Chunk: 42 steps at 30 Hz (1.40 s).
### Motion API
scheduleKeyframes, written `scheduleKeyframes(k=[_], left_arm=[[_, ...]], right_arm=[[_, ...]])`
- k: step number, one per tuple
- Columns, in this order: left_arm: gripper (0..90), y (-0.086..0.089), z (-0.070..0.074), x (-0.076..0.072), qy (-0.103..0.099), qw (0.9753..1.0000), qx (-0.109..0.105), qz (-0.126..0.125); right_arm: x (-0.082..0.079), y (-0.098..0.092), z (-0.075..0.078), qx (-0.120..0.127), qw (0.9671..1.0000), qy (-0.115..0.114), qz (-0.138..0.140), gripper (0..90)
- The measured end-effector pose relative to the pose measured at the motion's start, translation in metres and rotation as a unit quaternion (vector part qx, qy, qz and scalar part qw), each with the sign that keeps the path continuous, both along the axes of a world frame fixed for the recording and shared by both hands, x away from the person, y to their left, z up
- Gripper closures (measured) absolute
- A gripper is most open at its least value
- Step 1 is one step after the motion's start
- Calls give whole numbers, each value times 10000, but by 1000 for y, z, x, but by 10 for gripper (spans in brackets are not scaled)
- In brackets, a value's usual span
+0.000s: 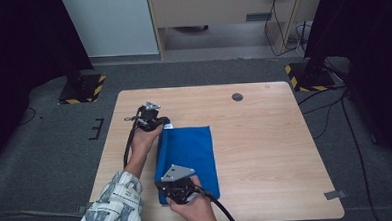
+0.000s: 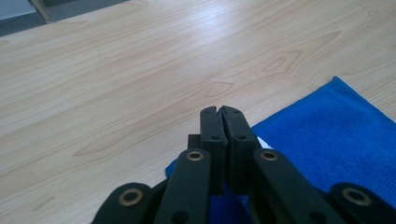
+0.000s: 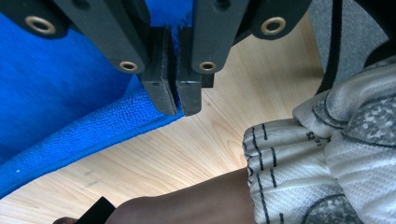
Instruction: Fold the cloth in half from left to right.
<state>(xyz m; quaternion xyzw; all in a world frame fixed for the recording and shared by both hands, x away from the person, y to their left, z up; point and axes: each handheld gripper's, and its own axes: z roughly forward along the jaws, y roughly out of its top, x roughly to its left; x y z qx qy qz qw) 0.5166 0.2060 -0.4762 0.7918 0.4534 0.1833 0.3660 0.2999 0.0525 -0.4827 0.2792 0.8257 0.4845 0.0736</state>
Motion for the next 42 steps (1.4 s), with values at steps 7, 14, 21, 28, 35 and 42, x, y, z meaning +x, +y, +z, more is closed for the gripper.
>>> scheduleKeyframes(k=[7, 14, 21, 28, 35, 42], left_arm=[[883, -20, 6, 1, -40, 9999, -40, -92], [882, -36, 8, 2, -71, 9998, -27, -202], [882, -50, 2, 3, 5, 9996, -43, -262], [882, -66, 3, 1, -39, 9993, -119, -351], [882, -78, 0, 0, -14, 9991, -85, -415], [881, -85, -2, 1, -20, 9993, -58, -375]], right_arm=[[-1, -18, 0, -19, 10000, -4, -86, 868], [-4, -34, 0, -52, 9998, 0, -192, 868], [-5, -46, 0, -87, 9997, -17, -240, 868], [-9, -61, 4, -81, 9995, -40, -305, 869], [-12, -72, 2, -102, 9992, -15, -375, 869], [-10, -83, -1, -135, 9989, 35, -450, 868]])
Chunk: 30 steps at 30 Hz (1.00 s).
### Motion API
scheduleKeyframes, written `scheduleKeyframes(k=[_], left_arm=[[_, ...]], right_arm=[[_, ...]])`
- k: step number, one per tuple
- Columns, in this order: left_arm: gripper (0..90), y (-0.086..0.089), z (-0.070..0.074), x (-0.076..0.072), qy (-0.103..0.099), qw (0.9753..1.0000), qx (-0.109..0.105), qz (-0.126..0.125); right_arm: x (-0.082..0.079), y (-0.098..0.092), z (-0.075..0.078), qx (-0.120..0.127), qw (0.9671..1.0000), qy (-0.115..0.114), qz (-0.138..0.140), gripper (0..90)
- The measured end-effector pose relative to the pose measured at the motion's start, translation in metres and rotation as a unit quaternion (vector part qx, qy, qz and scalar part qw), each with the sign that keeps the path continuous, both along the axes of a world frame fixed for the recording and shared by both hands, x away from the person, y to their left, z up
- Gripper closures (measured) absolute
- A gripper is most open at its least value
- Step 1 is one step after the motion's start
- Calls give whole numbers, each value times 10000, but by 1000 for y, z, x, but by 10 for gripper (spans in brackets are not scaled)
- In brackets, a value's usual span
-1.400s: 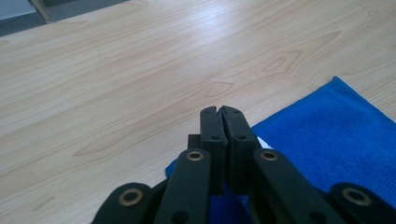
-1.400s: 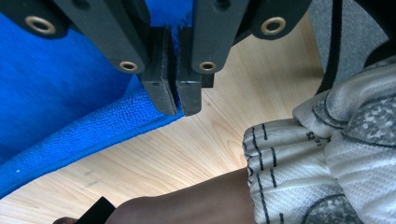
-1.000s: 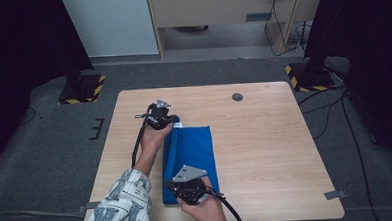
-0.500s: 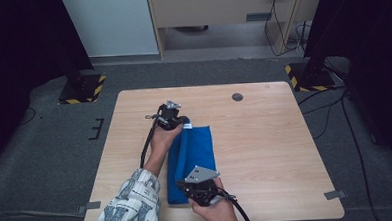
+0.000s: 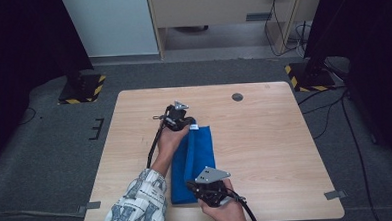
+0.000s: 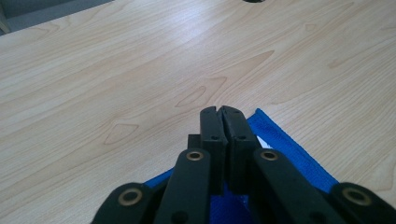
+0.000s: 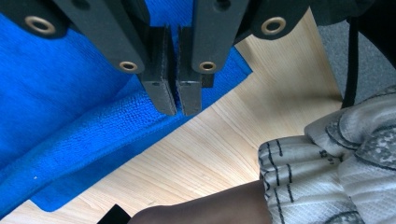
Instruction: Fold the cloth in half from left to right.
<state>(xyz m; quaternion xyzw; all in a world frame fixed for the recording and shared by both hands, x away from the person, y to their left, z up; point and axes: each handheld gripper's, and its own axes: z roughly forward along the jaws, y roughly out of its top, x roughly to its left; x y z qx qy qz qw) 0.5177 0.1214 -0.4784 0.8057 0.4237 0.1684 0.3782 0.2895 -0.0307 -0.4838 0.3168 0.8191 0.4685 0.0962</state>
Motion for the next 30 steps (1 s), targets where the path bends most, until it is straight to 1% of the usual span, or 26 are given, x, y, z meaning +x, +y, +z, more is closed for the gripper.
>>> scheduleKeyframes(k=[2, 3, 5, 7, 8, 13, 15, 17, 18, 19, 24, 30], left_arm=[[881, -1, 0, 1, -16, 10000, 12, 22], [881, -2, 0, 1, -27, 10000, -31, 55], [881, -2, 1, 1, -67, 9999, -28, 75], [882, -2, 3, 0, -131, 9998, -79, 116], [882, -2, 4, 0, -130, 9998, -104, 106], [880, -7, 0, 2, -45, 9999, -88, 70], [880, -9, -6, 4, 20, 10000, -68, 53], [880, -10, -9, 5, 52, 9999, -85, 47], [880, -10, -9, 5, 52, 9999, -85, 47], [879, -12, -12, 6, 82, 9999, -89, 41], [879, -16, -18, 7, 130, 9999, -69, 15], [876, -20, -19, 7, 134, 9999, -43, -38]], right_arm=[[0, -1, -1, -7, 10000, 7, -8, 868], [1, -3, -1, -12, 10000, 18, -32, 868], [1, -4, -1, -3, 10000, 13, -52, 868], [1, -8, 0, 19, 10000, -13, -86, 868], [1, -9, 1, 28, 9999, -5, -100, 868], [1, -12, 1, -28, 9999, 21, -98, 866], [2, -16, -5, -98, 9998, 112, -127, 864], [3, -18, -8, -106, 9997, 173, -141, 863], [3, -19, -9, -113, 9997, 173, -149, 862], [3, -20, -11, -130, 9996, 189, -143, 862], [5, -23, -16, -147, 9994, 260, -148, 861], [5, -25, -19, -143, 9992, 326, -182, 858]])
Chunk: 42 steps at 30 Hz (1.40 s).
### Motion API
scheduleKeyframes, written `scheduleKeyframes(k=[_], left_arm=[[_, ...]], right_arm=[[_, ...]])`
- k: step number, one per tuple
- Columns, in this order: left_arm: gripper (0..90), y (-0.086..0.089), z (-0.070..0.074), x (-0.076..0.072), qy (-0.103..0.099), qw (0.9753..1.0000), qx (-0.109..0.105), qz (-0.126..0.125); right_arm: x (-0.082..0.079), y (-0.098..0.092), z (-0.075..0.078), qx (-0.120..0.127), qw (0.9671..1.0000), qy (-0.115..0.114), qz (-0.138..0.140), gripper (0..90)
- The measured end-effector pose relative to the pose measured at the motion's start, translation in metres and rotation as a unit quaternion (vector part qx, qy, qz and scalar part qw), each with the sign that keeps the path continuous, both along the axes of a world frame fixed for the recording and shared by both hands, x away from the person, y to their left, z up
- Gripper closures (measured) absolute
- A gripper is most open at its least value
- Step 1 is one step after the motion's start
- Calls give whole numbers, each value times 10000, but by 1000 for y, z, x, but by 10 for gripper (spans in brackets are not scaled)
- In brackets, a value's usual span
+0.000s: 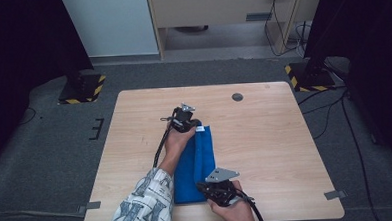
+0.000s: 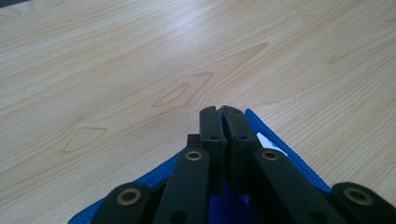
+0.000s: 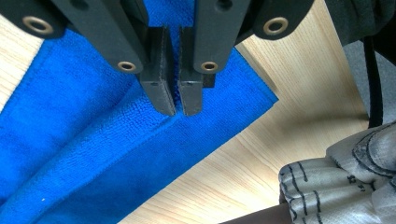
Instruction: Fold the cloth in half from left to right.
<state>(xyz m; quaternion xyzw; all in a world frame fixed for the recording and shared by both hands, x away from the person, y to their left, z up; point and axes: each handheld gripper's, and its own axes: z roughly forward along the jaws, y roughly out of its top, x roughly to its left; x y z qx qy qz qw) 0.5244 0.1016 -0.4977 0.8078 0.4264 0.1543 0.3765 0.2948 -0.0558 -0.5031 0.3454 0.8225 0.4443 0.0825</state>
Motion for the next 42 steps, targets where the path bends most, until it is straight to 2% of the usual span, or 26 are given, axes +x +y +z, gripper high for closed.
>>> scheduleKeyframes(k=[7, 12, 15, 17, 24, 34, 42], left_arm=[[874, -2, 2, -1, -30, 10000, -28, 11], [863, -5, -2, -1, 38, 9999, -44, -100], [853, -7, -4, 0, 58, 9998, -71, -155], [839, -8, -4, 0, 51, 9998, -100, -159], [817, -10, -6, 1, 53, 9997, -145, -197], [790, -14, -4, -1, 21, 9995, -234, -206], [782, -17, -8, 0, 63, 9996, -135, -237]], right_arm=[[-2, -2, 2, 41, 10000, -7, -23, 853], [-1, -5, -1, -39, 10000, 44, -49, 838], [0, -6, -3, -61, 9999, 89, -93, 803], [0, -7, -5, -161, 9997, 91, -140, 752], [2, -11, -5, -138, 9994, 203, -224, 660], [5, -17, -5, -78, 9987, 318, -379, 594], [7, -21, -4, -42, 9982, 375, -460, 581]])
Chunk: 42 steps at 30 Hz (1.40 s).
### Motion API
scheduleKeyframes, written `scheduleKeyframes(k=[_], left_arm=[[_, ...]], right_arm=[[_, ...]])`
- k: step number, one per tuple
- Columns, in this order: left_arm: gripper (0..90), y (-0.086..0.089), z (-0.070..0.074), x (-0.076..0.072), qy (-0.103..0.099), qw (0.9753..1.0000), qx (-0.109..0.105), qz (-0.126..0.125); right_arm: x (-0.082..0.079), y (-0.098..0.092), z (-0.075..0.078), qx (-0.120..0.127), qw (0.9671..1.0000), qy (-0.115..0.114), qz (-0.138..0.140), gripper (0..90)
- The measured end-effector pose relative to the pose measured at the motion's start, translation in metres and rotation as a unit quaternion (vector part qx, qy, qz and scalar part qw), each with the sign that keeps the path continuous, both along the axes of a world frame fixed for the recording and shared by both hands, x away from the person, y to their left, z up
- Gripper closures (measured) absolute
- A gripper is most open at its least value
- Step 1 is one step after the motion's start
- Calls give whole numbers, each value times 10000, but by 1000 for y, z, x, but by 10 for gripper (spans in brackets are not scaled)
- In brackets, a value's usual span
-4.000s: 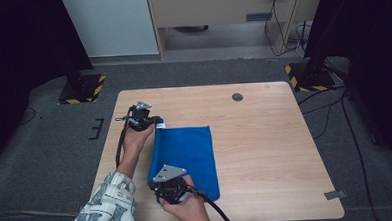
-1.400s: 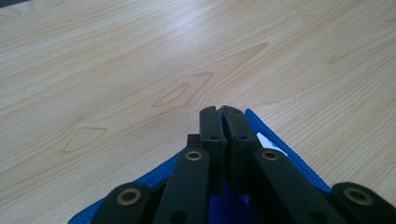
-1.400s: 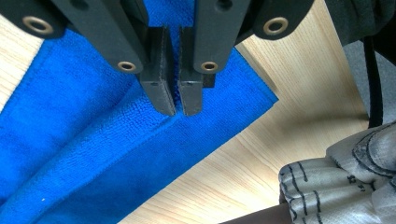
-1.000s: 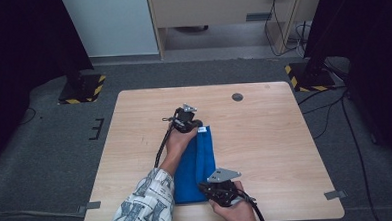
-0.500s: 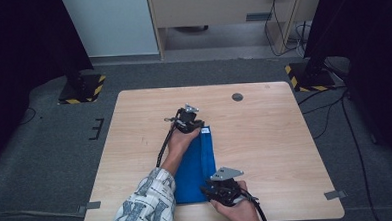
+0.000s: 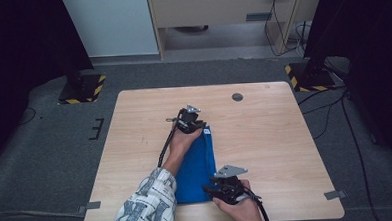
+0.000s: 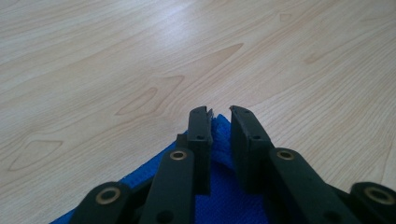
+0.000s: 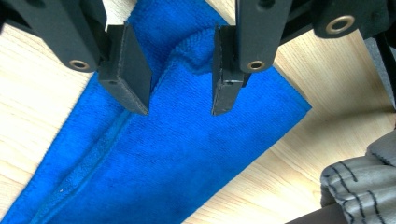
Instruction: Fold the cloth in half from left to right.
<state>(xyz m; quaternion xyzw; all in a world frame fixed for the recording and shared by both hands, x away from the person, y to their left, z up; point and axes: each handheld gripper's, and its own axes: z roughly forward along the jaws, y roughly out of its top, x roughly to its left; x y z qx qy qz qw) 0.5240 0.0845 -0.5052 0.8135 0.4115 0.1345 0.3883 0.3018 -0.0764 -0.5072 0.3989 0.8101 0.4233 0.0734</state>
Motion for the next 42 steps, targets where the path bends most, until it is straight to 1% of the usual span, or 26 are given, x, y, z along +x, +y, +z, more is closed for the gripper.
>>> scheduleKeyframes(k=[4, 10, 13, 14, 16, 17, 20, 27, 31, 32, 35, 37, 38, 39, 40, 42], left_arm=[[780, -1, 0, 0, -1, 10000, -23, 4], [778, -3, -1, -1, 4, 10000, 24, -30], [775, -5, -2, -1, 5, 10000, 62, -59], [770, -6, -2, -2, -1, 10000, 64, -58], [767, -6, -2, -2, -4, 10000, 51, -56], [764, -7, -2, -2, -6, 10000, 48, -55], [754, -7, -2, -3, -16, 10000, 49, -82], [683, -7, 0, -3, -86, 9999, 59, -116], [602, -7, 3, -5, -160, 9998, 77, -136], [602, -7, 4, -5, -189, 9997, 81, -146], [503, -7, 7, -7, -242, 9995, 92, -169], [394, -6, 9, -8, -217, 9995, 96, -208], [369, -3, 11, -9, -219, 9994, 109, -228], [347, -3, 11, -9, -219, 9994, 109, -228], [347, -2, 13, -9, -224, 9994, 104, -240], [293, 2, 16, -10, -221, 9994, 119, -257]], right_arm=[[1, -4, -2, -31, 10000, 45, -49, 581], [2, -9, -3, -39, 9998, 122, -122, 576], [1, -10, -4, -70, 9999, 105, -115, 574], [0, -12, -6, -84, 9998, 152, -135, 571], [1, -14, -7, -114, 9997, 148, -168, 570], [1, -15, -7, -99, 9996, 200, -187, 569], [1, -16, -8, -104, 9996, 189, -197, 564], [2, -16, -7, -132, 9995, 225, -202, 492], [1, -15, -8, -222, 9995, 159, -169, 440], [1, -15, -8, -222, 9995, 159, -169, 440], [1, -14, -7, -308, 9994, 116, -137, 396], [1, -13, -6, -356, 9993, 70, -129, 365], [1, -13, -6, -355, 9993, 62, -119, 346], [1, -13, -6, -355, 9993, 62, -119, 346], [2, -13, -5, -356, 9993, 30, -102, 327], [3, -12, -4, -364, 9993, -5, -114, 298]])
